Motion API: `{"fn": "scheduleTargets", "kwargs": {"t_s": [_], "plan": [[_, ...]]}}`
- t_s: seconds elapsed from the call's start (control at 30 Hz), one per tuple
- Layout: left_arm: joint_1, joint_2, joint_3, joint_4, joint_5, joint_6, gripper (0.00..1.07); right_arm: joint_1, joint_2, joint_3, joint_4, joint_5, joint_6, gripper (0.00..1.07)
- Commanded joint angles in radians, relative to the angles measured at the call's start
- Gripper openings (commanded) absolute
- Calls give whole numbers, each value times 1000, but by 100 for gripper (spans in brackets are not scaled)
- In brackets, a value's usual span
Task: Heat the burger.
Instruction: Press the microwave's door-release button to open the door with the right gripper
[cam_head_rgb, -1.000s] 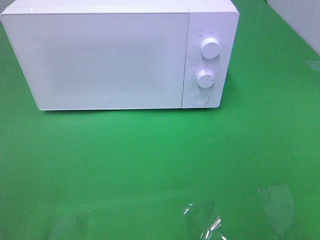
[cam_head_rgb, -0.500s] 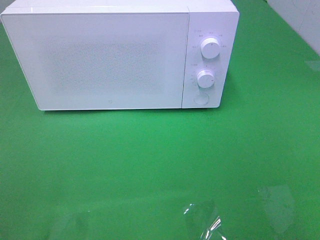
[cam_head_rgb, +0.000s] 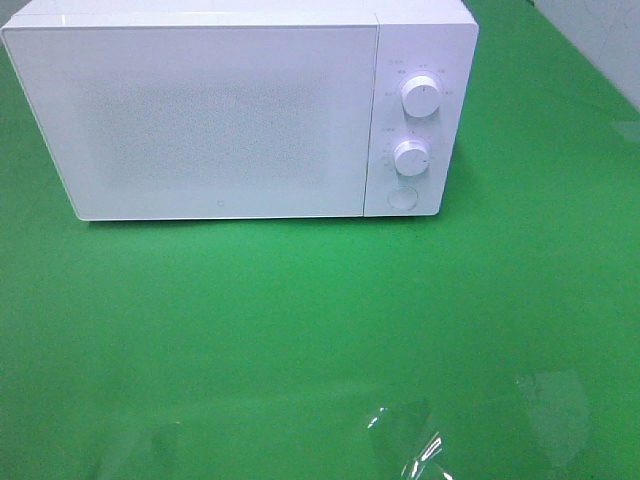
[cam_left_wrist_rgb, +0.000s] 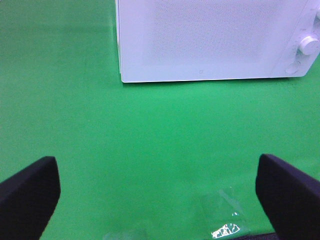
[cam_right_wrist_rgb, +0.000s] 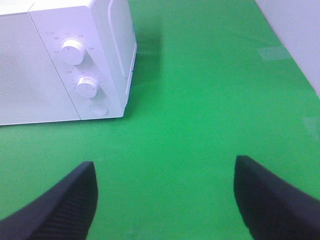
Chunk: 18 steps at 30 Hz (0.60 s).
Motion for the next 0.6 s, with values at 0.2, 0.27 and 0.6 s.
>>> {"fn": "scheduleTargets", "kwargs": {"t_s": [0.2, 0.27, 0.6], "plan": [[-1, -16, 2, -2, -7, -5, 99, -7, 132, 3, 2, -147, -8, 73], [-1, -16, 2, -2, -7, -5, 99, -7, 174, 3, 2, -184, -8, 73], [-1, -16, 2, -2, -7, -5, 99, -7, 393, 4, 2, -423, -8, 73]]}}
